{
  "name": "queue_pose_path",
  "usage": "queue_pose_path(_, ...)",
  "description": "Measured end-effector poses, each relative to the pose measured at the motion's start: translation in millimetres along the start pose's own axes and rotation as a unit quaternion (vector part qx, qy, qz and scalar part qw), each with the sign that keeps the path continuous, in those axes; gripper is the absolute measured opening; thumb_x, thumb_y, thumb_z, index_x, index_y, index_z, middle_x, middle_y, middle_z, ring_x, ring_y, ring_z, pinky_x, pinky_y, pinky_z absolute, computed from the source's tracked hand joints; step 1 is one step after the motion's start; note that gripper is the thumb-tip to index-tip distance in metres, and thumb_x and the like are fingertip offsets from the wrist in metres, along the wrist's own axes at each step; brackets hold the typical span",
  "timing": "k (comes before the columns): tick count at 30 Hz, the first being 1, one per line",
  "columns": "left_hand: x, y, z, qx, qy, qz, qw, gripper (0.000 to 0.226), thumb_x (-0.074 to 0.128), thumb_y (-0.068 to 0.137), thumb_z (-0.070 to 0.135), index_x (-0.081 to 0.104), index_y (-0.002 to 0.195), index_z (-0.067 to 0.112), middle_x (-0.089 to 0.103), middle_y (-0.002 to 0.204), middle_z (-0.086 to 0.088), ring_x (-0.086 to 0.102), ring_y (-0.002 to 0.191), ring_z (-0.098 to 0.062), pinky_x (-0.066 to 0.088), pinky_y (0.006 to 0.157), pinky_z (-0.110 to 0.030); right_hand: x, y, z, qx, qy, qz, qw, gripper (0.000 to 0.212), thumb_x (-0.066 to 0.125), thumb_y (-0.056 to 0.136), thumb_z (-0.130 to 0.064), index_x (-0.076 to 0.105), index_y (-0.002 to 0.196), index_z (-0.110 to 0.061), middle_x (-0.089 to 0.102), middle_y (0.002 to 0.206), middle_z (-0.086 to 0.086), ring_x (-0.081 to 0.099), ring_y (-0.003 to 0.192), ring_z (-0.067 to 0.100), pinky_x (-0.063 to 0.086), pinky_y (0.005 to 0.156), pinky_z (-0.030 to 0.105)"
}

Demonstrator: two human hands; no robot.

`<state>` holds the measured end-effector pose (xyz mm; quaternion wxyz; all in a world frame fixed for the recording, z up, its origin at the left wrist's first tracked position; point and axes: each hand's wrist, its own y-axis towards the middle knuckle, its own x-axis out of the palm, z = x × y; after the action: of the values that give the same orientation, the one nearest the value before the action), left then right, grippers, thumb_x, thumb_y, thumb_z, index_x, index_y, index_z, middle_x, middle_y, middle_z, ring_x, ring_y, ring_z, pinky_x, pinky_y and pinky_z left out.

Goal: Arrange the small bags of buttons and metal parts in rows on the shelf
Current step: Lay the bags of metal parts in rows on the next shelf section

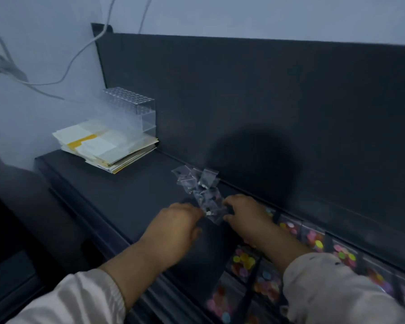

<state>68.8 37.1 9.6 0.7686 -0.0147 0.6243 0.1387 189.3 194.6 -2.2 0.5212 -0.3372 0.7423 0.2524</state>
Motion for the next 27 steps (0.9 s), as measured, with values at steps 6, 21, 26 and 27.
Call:
queue_pose_path(6, 38, 54, -17, 0.069, -0.018, -0.038, 0.997, 0.034, 0.047, 0.092, 0.025, 0.052, 0.126, 0.03, 0.057, 0.117, 0.001, 0.051, 0.11, -0.02, 0.045, 0.092, -0.034, 22, 30, 5, 0.001, 0.04, -0.029, 0.999, 0.035, 0.063, 0.081, -0.022, 0.061, 0.115, -0.022, 0.057, 0.122, 0.0, 0.051, 0.113, 0.022, 0.045, 0.093, 0.032)
queue_pose_path(21, 53, 104, -80, 0.19, 0.036, 0.008, 0.981, 0.028, 0.078, 0.055, 0.012, 0.065, 0.079, 0.02, 0.061, 0.062, 0.005, 0.056, 0.053, -0.012, 0.038, 0.045, -0.021, 31, 50, -8, 0.173, 0.096, 0.074, 0.977, 0.014, 0.055, 0.087, -0.013, 0.058, 0.078, -0.023, 0.064, 0.091, 0.0, 0.059, 0.087, 0.017, 0.045, 0.075, 0.024)
queue_pose_path(26, 41, 105, -83, 0.175, -0.04, -0.022, 0.984, 0.03, 0.045, 0.085, 0.01, 0.059, 0.111, 0.02, 0.063, 0.1, -0.004, 0.056, 0.093, -0.023, 0.042, 0.072, -0.029, 20, 46, -19, 0.274, 0.338, 0.159, 0.886, 0.024, 0.056, 0.088, -0.01, 0.056, 0.067, -0.021, 0.059, 0.067, -0.002, 0.054, 0.067, 0.013, 0.048, 0.068, 0.029)
queue_pose_path(27, 39, 106, -83, 0.157, -0.072, -0.029, 0.984, 0.033, 0.044, 0.087, 0.011, 0.059, 0.114, 0.023, 0.063, 0.104, -0.003, 0.056, 0.097, -0.023, 0.043, 0.076, -0.03, 18, 45, -22, 0.296, 0.396, 0.174, 0.852, 0.025, 0.056, 0.088, -0.009, 0.056, 0.066, -0.021, 0.061, 0.068, 0.001, 0.056, 0.069, 0.015, 0.05, 0.07, 0.034)
